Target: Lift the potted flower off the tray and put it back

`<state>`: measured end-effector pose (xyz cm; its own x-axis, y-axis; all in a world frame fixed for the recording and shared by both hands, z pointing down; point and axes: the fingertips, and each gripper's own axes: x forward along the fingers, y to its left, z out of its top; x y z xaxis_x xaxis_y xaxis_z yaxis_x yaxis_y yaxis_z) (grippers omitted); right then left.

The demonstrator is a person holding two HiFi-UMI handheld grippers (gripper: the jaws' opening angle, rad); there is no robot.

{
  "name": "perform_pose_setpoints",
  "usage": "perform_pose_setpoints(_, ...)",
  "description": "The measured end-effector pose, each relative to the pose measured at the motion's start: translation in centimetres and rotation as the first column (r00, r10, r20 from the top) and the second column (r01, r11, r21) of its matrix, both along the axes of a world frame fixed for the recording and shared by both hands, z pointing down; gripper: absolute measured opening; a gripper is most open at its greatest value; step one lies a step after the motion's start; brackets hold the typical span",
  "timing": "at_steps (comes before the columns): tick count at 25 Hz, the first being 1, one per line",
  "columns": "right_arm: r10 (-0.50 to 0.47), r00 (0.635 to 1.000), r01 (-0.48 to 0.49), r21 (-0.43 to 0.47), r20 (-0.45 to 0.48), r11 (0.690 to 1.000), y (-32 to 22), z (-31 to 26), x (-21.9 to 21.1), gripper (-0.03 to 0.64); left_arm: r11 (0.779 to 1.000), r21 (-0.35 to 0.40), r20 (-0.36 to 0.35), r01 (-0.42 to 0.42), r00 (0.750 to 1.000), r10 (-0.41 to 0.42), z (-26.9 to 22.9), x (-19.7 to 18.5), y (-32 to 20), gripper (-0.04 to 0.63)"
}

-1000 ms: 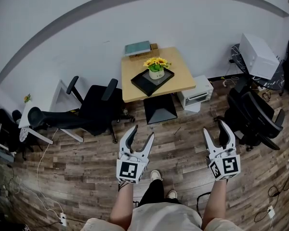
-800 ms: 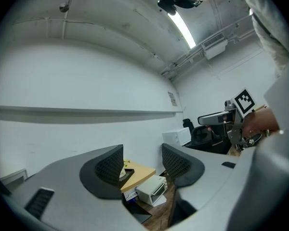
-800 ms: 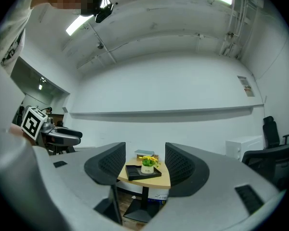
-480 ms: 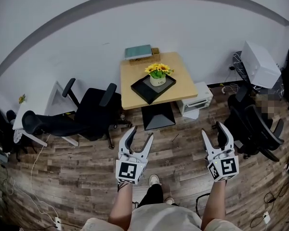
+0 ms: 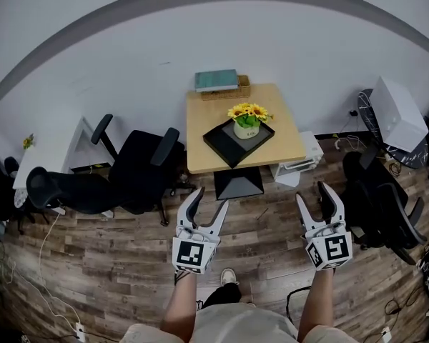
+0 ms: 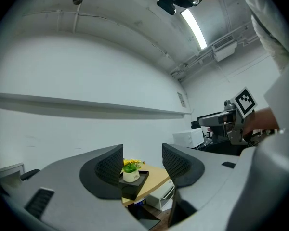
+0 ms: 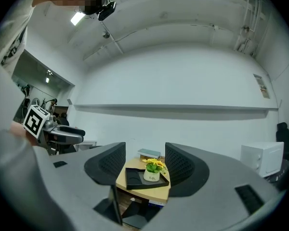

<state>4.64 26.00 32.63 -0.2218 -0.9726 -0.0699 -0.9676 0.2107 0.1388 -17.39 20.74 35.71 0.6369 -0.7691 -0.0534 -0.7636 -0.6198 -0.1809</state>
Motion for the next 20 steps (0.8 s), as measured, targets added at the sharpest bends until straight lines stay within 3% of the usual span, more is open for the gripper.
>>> perform_pose_setpoints(14,-0.020,0.999,0.019,-0.027,-0.042,0.999,-9.3,0.1,-4.1,0.258,0.999,-0.040,-0.005,0.002,1.000,-0.002,0.9,-3.8,-9.0,0.239)
perform_pose_setpoints(20,-0.015,0.998,0.013,-0.031,-0.060,0.999,-11.8,-0.2,-5.0,0.258,0.999,-0.017,-0.006,-0.033,0.999,0.033,0.3,-3.9,-11.9,0.239)
